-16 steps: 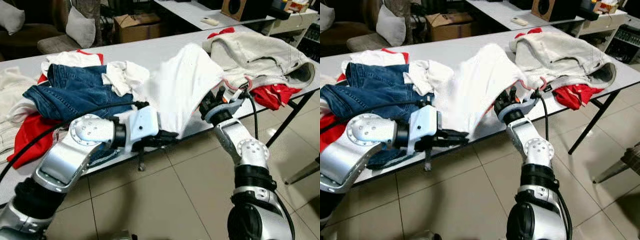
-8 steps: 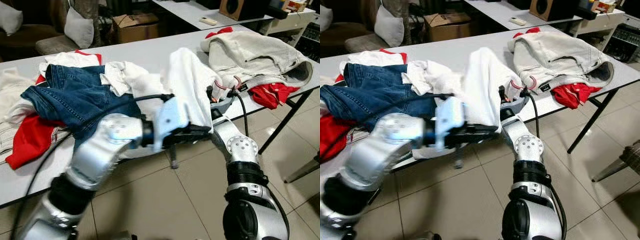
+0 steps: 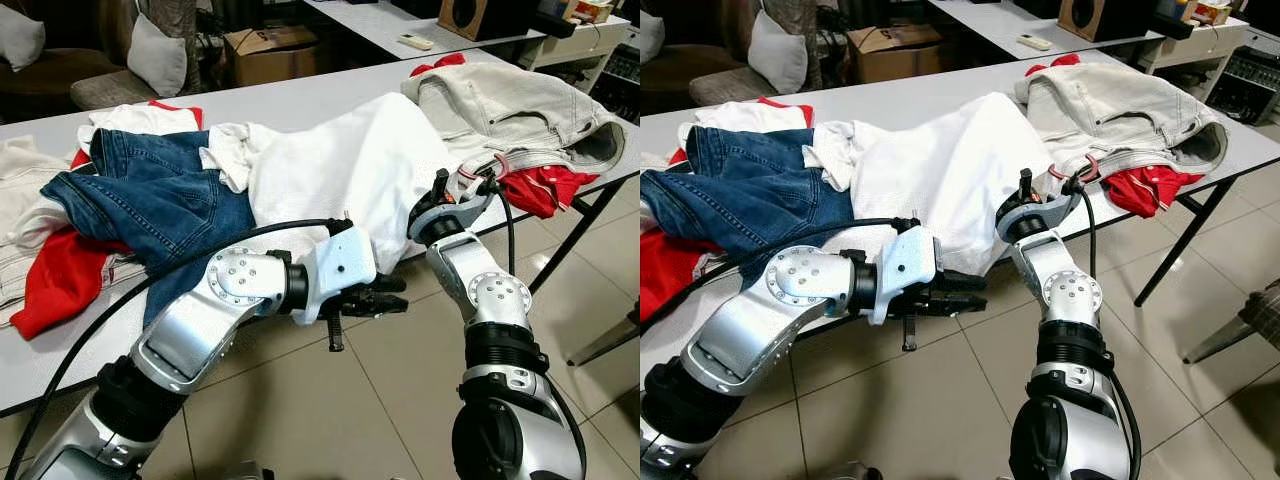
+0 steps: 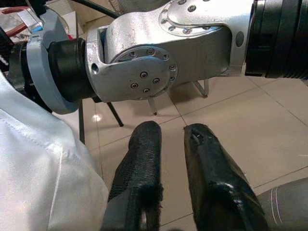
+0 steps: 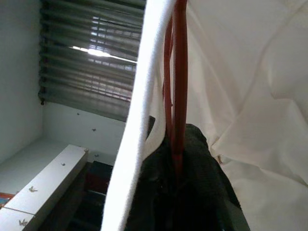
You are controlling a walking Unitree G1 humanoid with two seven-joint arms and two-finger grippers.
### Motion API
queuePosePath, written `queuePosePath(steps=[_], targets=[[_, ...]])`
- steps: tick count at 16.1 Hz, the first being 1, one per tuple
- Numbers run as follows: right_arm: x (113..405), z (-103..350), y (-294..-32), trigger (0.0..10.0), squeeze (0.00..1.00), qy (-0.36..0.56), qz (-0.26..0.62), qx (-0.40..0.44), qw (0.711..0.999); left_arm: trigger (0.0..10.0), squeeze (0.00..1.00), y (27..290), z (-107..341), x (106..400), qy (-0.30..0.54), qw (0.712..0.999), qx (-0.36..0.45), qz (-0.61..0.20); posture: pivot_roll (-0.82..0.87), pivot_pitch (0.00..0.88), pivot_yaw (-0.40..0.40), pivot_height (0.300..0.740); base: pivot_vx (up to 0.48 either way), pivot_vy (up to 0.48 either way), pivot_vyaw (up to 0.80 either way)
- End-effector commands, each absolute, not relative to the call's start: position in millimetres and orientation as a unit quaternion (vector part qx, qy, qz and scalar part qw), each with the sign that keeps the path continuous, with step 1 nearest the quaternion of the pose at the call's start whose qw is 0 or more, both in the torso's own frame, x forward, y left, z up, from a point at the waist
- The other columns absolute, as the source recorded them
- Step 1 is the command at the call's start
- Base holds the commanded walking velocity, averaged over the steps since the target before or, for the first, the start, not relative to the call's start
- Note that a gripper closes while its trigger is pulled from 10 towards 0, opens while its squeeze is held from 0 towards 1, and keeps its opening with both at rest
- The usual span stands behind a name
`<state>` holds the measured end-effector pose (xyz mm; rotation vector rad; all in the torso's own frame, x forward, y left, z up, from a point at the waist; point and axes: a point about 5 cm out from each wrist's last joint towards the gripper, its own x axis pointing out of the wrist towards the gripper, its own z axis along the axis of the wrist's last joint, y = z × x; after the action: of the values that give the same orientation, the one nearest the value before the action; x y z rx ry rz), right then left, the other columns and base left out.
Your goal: Hang hanger
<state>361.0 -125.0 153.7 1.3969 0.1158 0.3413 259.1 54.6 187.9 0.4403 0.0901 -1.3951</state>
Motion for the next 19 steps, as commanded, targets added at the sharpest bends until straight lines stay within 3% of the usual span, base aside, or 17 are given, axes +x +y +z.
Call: queuePosePath(steps=[1,2,3,4,5,6,7,11,14,19], targets=[[364.4,162.4,-127.1,0.0,0.0,0.039,0.163,0.639,0.751,10.0,1.0,55.9,195.1,257.0,0.02,0.745,0.197,-0.637,-0.04,0.0,-0.004,0.74,0.0,0.0,0.0],[363.8,162.0,-128.3,0.0,0.0,0.038,0.163,0.635,0.754,10.0,1.0,58.7,200.7,258.8,0.006,0.759,0.175,-0.628,-0.04,0.0,-0.004,0.74,0.0,0.0,0.0],[359.3,160.7,-132.0,2.4,0.0,0.038,0.171,0.618,0.766,10.0,1.0,73.6,209.5,268.5,-0.012,0.801,0.143,-0.581,-0.04,0.0,-0.004,0.74,0.0,0.0,0.0],[353.6,156.8,-137.6,10.0,0.0,0.048,0.175,0.601,0.778,10.0,1.0,94.3,215.4,281.3,-0.025,0.852,0.101,-0.513,-0.04,0.0,-0.002,0.74,0.0,0.0,0.0],[351.1,155.9,-140.4,10.0,0.0,0.045,0.178,0.605,0.775,10.0,1.0,102.3,215.9,285.0,-0.027,0.868,0.083,-0.489,-0.04,0.0,-0.002,0.74,0.0,0.0,0.0],[345.4,156.2,-145.4,10.0,0.0,0.037,0.187,0.605,0.773,10.0,0.0,119.1,214.0,292.0,-0.028,0.897,0.062,-0.436,-0.04,0.0,-0.002,0.74,0.0,0.0,0.0],[333.7,159.1,-151.7,10.0,0.0,0.024,0.214,0.583,0.783,10.0,0.0,150.7,202.1,302.1,-0.006,0.942,0.041,-0.334,-0.04,0.0,-0.002,0.74,0.0,0.0,0.0],[311.2,166.4,-152.7,10.0,0.0,0.013,0.265,0.544,0.796,10.0,0.0,178.7,171.8,291.4,0.026,0.975,0.055,-0.215,-0.04,0.0,-0.008,0.74,0.0,0.0,0.13],[302.7,168.3,-156.4,10.0,0.0,0.016,0.269,0.53,0.804,10.0,0.0,179.6,156.3,281.0,0.041,0.985,0.022,-0.169,-0.04,0.0,-0.014,0.74,0.0,-0.389,0.59],[297.6,169.3,-162.9,10.0,0.0,0.013,0.267,0.526,0.808,10.0,0.0,172.1,148.6,274.8,0.044,0.985,0.022,-0.163,-0.04,0.0,-0.025,0.74,0.0,-0.449,0.59]])
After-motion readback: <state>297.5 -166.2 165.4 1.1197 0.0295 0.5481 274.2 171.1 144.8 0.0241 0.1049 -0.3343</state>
